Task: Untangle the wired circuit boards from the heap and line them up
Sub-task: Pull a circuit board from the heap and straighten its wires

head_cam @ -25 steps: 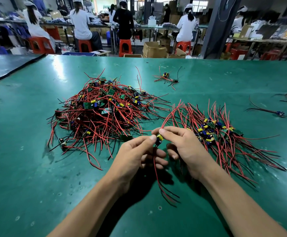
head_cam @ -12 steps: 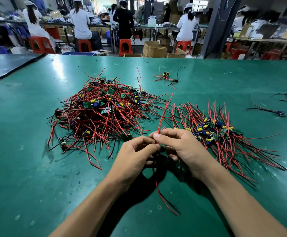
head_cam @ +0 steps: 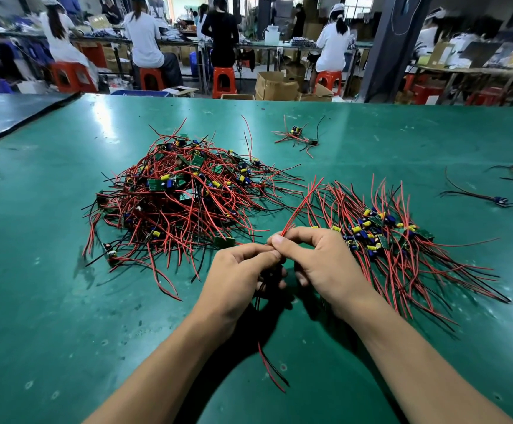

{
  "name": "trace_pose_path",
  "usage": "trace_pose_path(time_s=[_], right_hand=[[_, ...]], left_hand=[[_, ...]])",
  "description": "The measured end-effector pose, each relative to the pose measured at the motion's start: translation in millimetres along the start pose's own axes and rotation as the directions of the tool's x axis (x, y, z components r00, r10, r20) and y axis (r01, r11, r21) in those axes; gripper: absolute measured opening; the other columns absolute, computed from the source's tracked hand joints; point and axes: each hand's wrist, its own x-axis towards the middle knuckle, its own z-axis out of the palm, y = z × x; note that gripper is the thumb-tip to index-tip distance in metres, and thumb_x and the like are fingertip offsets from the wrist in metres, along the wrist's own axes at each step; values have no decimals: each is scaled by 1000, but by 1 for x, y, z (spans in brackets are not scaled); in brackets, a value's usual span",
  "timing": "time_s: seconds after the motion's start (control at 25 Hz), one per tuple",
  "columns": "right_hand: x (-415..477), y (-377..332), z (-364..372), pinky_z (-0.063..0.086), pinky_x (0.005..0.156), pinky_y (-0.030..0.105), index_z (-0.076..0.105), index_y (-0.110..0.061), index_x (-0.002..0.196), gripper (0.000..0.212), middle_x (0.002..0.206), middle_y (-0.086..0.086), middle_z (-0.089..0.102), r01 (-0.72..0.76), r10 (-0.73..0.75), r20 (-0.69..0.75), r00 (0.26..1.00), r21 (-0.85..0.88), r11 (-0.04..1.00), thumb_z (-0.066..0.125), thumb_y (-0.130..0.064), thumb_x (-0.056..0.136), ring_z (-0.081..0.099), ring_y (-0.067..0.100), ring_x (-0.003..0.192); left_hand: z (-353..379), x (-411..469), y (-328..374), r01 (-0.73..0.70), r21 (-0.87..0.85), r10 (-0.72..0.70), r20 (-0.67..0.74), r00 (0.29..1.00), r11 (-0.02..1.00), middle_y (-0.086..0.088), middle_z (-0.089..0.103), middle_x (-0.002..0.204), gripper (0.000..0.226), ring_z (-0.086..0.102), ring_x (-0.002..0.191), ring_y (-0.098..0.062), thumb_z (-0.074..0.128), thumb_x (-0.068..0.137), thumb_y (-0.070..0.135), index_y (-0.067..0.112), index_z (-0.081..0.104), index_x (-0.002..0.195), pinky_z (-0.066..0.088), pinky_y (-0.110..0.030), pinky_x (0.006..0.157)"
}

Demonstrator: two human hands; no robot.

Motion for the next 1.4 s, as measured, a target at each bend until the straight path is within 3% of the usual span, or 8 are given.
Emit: trace_pose_path(time_s=[0.08,0.2,0.4,0.52,0.92,1.04,1.24,1.4], right_hand=[[1,0,1,32,38,14,72,-15,76,16,53,-9,59,0,1,-60,998,15,1000,73,-22,91,43,9,35],[5,1,-5,32,39,14,72,-8,84,16,46,-10,54,-20,27,-176,984,43,999,72,-22,92,41,7,33],[13,-1,-13,33,40,20,68,-4,84,12,70,9,58,-47,134,-291,947,287,957,71,-14,91,38,8,34],[15,-7,-21,29,37,17,64,-5,82,13,79,5,66,-45,197,-301,933,448,893,66,-11,94,34,5,33],[14,-20,-34,25,33,14,62,-11,57,41,63,-3,59,-199,367,23,930,871,450,55,-20,96,29,3,28],[13,-17,-29,27,35,14,67,-12,71,32,72,-1,65,-173,342,-68,937,761,626,59,-29,96,31,2,33],[11,-8,-18,40,43,21,72,-11,93,37,88,0,75,-104,171,-216,961,292,951,55,-43,99,46,9,39],[2,-3,-13,40,46,18,74,-17,90,9,70,-6,70,117,-139,-79,987,-233,965,70,-24,93,51,8,44]], left_hand=[[-1,0,2,23,-6,-23,20,1000,1000,-16,68,67,22,63,56,-23,63,88,3,8,75,71,53,-28,55],[1,-3,3,49,-17,-48,71,996,999,-18,66,67,19,61,55,-21,63,87,2,7,73,71,52,-24,51],[1,-4,3,70,8,-70,146,987,998,-16,67,67,18,60,55,-21,63,87,2,7,72,73,52,-23,54],[0,-6,3,75,1,-74,164,984,997,-15,67,66,17,60,55,-22,64,86,1,7,73,72,51,-25,54],[-1,-9,4,52,64,-65,219,974,997,-13,68,67,13,59,57,-19,69,82,8,12,74,71,44,-25,56],[-4,-7,5,92,38,-98,187,977,995,-15,69,69,17,63,56,-23,67,85,6,13,74,71,47,-27,57],[-7,-5,10,108,-180,-91,103,991,978,-19,74,87,10,72,69,-26,66,85,13,5,69,91,60,-27,60],[-10,-4,17,41,-255,-31,43,999,966,-17,75,95,10,74,83,-25,63,87,16,8,67,93,59,-30,70]])
